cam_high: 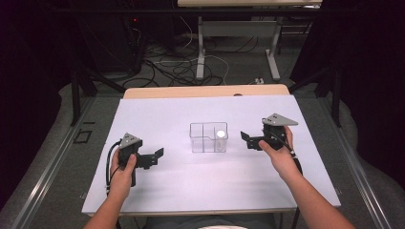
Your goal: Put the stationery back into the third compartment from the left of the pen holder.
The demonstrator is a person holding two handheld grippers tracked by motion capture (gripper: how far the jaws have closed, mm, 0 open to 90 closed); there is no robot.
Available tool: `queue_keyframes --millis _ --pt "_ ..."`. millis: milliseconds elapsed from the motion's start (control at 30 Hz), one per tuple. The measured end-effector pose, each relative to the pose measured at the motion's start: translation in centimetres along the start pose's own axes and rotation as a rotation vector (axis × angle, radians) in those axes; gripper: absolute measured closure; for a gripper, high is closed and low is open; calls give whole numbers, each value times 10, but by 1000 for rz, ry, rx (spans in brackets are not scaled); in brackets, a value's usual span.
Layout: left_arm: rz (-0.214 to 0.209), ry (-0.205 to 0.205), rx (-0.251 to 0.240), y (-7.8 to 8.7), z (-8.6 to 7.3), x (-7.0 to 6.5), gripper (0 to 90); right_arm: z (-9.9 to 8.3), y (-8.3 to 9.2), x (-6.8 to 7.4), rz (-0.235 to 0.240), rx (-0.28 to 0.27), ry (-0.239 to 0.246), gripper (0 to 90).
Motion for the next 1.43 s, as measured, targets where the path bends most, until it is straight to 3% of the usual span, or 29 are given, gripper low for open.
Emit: queue_keyframes --millis 267,433,767,933,1433 --pt "22 6 -4 2 0 5 26 -12 12 -27 -70 3 -53 0" --pt "29 15 -6 3 -1 7 26 -20 23 -45 -137 17 -53 0" --pt "33 14 -6 4 -1 9 26 -39 27 -69 -190 83 -121 0" --pt "36 18 -4 4 -1 11 26 -47 25 -75 -216 121 -155 0" --pt "41 28 -2 4 -3 13 26 -52 22 -77 -234 131 -183 0"
Point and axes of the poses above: each handheld gripper's, and its own axes: y roughly backward along the jaws, z roughly out of its top, x roughly to its left, the point moved 4 cm from there along -y, roughly forward along the jaws, and after that the axes turned 11 degrees about -y, right-handed, at the moved point
